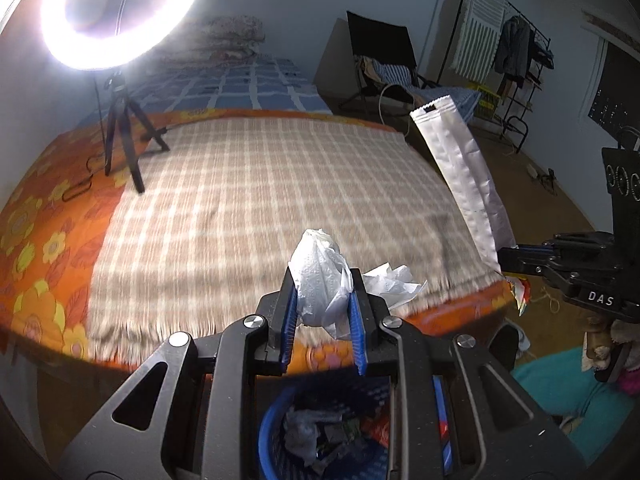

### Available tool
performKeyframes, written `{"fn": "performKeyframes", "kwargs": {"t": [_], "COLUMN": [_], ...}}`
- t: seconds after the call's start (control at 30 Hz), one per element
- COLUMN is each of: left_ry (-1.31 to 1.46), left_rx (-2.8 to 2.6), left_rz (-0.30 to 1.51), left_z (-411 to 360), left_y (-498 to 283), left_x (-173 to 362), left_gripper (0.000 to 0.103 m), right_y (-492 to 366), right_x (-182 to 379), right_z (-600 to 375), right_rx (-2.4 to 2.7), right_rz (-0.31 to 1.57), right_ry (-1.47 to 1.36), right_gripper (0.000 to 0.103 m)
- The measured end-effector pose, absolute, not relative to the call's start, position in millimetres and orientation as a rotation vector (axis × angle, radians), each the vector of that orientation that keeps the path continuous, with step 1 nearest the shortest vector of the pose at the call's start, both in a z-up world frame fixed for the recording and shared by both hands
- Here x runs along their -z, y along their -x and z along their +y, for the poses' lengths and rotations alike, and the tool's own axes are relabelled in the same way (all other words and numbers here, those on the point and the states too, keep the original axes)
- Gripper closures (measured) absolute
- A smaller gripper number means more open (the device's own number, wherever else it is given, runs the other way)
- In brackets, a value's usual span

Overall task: Collect trash
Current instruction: 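Carry the tissue and white tube with both tools over the basket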

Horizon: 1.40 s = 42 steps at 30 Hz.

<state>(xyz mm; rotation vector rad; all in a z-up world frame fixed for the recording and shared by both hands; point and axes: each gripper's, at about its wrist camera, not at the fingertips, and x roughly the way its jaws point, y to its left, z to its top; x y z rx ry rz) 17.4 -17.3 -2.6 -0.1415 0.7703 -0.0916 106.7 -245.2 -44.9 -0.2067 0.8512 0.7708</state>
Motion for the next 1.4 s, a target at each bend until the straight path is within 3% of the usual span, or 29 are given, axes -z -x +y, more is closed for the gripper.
{"fn": "performKeyframes", "kwargs": {"t": [0.5, 1.4], "left_ry": [0.160, 0.158], "left_rx": [0.114, 0.111], "left_rz": [0.885, 1.098], "left_z": [-27.3, -43.0], "left_y": [42.8, 83.3], "left_x": [47.5, 122.4], "left_gripper": [0.081, 0.081], "right_y": [-50.9, -12.2], "right_x": [95.8, 177.4], "right_z": [-247.6, -236.6], "right_rx": [-0.860, -0.884], "right_rz": [0.998, 1.240], "right_ry": [0.151, 0.188], "right_gripper": [0.099, 0.099]}}
